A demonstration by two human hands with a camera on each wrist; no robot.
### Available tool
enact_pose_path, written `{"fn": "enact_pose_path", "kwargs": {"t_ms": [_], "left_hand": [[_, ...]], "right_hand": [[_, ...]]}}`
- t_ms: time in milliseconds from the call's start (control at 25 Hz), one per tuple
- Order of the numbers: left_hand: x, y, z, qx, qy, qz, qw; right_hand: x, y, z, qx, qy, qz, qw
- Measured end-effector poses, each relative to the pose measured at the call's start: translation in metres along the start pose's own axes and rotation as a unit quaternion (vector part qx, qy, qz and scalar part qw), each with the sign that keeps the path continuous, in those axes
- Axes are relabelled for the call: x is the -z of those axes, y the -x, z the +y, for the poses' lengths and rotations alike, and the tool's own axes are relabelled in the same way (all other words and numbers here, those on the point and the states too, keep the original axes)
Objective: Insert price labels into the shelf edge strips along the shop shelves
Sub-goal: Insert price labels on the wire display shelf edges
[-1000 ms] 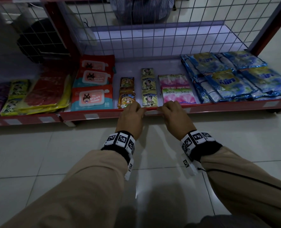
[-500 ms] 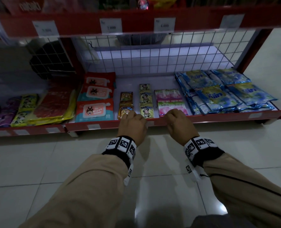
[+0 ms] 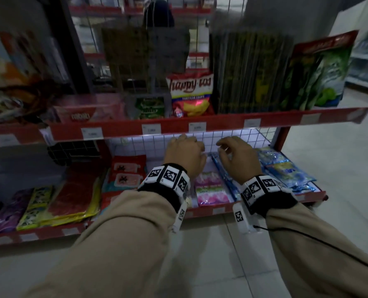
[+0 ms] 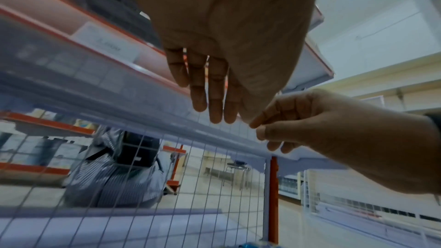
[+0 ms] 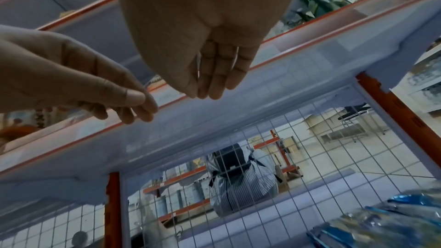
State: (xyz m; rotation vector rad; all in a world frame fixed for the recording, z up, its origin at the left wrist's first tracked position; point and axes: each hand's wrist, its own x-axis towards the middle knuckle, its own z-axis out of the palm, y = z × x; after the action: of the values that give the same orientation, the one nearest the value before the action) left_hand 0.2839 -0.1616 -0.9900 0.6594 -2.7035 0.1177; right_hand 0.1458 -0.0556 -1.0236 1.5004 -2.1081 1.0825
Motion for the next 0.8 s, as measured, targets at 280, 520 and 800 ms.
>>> {"fn": "enact_pose_path", "kwargs": {"t_ms": [280,520,800], "left_hand": [[0.04,-0.02,-0.011,-0.039,0.023,0.008,0.999],[0.034,-0.038,0.003,-0.078,0.053,0.038,0.995],[0.001,-0.075,0.08,-0.08,0.07,0.058,0.993]], "right_hand": [[0.036,-0.025,-0.014,-0.072,0.094,-0.057,0.991],[0.062,-0.017,0.011,-0.124,0.151,-0.058,0.979],[0.102,-0.003,0.106,-0.137,0.16,0.002,0.978]]}}
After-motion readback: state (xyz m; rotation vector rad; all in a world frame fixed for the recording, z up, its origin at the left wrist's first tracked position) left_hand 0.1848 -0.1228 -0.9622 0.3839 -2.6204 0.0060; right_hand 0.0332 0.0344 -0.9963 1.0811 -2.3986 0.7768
